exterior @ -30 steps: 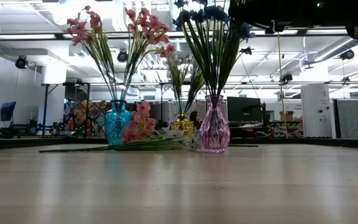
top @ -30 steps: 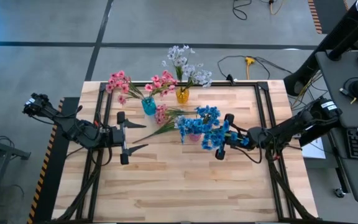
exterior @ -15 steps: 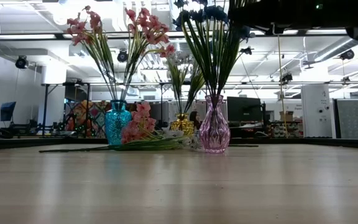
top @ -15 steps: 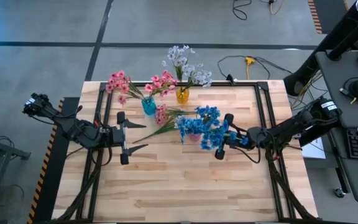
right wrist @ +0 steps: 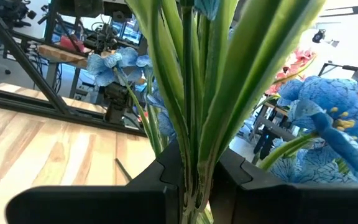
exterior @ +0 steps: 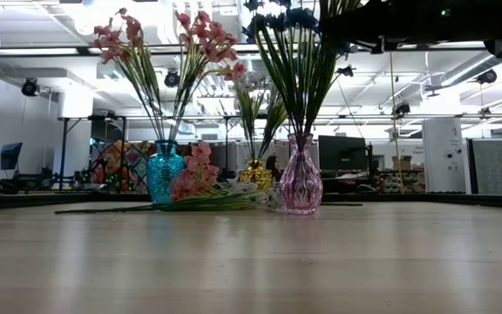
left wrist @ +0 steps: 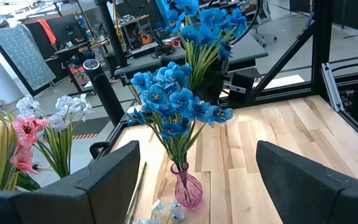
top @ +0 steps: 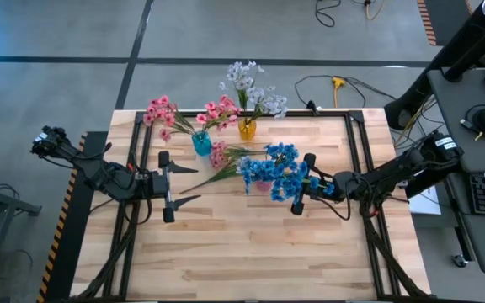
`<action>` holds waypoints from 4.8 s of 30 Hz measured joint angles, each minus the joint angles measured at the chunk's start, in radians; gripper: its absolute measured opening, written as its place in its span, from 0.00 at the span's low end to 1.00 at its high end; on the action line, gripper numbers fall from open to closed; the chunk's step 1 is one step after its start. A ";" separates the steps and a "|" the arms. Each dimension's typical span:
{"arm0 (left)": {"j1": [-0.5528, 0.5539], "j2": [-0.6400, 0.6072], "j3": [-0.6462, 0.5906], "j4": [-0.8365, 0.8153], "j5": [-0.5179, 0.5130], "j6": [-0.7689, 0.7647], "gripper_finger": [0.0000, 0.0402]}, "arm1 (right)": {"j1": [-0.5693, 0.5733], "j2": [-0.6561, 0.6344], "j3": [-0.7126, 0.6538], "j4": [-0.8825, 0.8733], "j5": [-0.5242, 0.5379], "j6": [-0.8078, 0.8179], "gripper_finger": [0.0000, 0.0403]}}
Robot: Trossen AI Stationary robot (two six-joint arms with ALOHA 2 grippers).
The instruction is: Sort flowers into vase by color
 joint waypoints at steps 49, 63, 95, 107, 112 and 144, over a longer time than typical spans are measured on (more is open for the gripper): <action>0.000 0.000 0.000 0.000 0.000 0.000 0.75 | 0.000 0.000 0.000 -0.085 0.062 0.128 0.35; 0.000 0.000 0.000 0.000 0.000 0.000 0.75 | 0.001 0.000 0.000 -0.223 0.090 0.282 0.51; 0.000 0.000 0.000 -0.009 0.000 0.000 0.75 | 0.001 -0.006 0.012 -0.429 0.143 0.463 0.72; 0.000 0.000 0.000 -0.010 0.000 0.000 0.75 | 0.001 -0.038 0.012 -0.582 0.151 0.562 0.71; 0.000 0.000 0.000 -0.011 0.000 0.000 0.75 | 0.003 -0.100 0.012 -0.744 0.182 0.626 0.70; 0.000 0.000 0.000 -0.019 0.000 -0.001 0.75 | 0.003 -0.377 -0.032 -1.401 0.192 1.056 0.69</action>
